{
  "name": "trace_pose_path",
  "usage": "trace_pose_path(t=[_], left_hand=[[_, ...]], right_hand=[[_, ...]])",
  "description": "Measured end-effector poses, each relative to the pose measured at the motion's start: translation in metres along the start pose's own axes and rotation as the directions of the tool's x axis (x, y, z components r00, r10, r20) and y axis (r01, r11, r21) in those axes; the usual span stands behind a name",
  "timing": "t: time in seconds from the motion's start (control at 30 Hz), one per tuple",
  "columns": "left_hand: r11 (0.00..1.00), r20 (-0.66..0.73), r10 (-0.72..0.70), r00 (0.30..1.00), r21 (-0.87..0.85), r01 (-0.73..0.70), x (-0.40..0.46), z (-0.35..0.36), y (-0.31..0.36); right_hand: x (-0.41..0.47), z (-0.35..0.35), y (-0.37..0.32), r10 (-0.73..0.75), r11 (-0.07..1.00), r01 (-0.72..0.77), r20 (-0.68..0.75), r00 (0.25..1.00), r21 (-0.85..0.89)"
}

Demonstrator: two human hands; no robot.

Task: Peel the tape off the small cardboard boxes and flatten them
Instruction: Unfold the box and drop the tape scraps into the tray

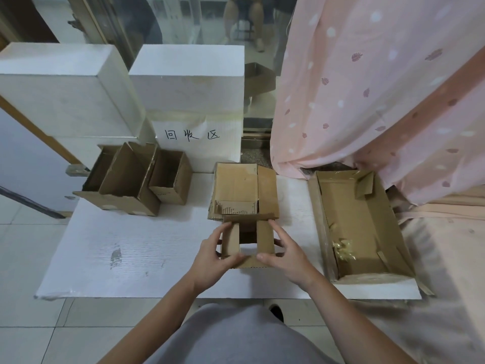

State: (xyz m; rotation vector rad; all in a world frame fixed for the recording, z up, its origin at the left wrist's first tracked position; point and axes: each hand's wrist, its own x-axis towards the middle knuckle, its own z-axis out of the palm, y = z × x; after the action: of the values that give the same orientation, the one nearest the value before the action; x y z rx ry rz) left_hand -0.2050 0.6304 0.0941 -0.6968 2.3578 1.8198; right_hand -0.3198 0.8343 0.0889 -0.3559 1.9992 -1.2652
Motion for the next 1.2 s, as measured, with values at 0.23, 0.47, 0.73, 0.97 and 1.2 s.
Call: trace_pose_path(t=[0.23,0.47,0.73,0.97,1.2], left_hand=[[0.978,0.083,-0.022,0.996,0.210,0.005,0.011,0.001,-0.017],[0.958,-0.084,0.025,0.996,0.286,0.000,0.018,0.008,-0.006],[0.957,0.009,0.039,0.999,0.288,-0.040,0.016,0.002,-0.010],[0.961,0.095,-0.007,0.995,0.276,-0.019,0.012,-0.005,-0.009],[0.966,0.139,-0.023,0.990,0.259,-0.014,0.016,-0.011,-0.004]], right_hand=[[0.004,-0.013,-0.010,-0.020,0.980,0.048,0.146,0.989,-0.193],[0.007,-0.004,-0.017,-0.080,0.984,0.080,0.007,0.997,-0.161],[0.010,-0.012,-0.012,0.010,0.999,-0.009,0.007,1.000,-0.046],[0.015,-0.020,-0.007,0.057,0.992,-0.057,0.008,0.998,0.114],[0.019,-0.024,0.001,0.081,0.960,-0.077,-0.004,0.997,0.271]])
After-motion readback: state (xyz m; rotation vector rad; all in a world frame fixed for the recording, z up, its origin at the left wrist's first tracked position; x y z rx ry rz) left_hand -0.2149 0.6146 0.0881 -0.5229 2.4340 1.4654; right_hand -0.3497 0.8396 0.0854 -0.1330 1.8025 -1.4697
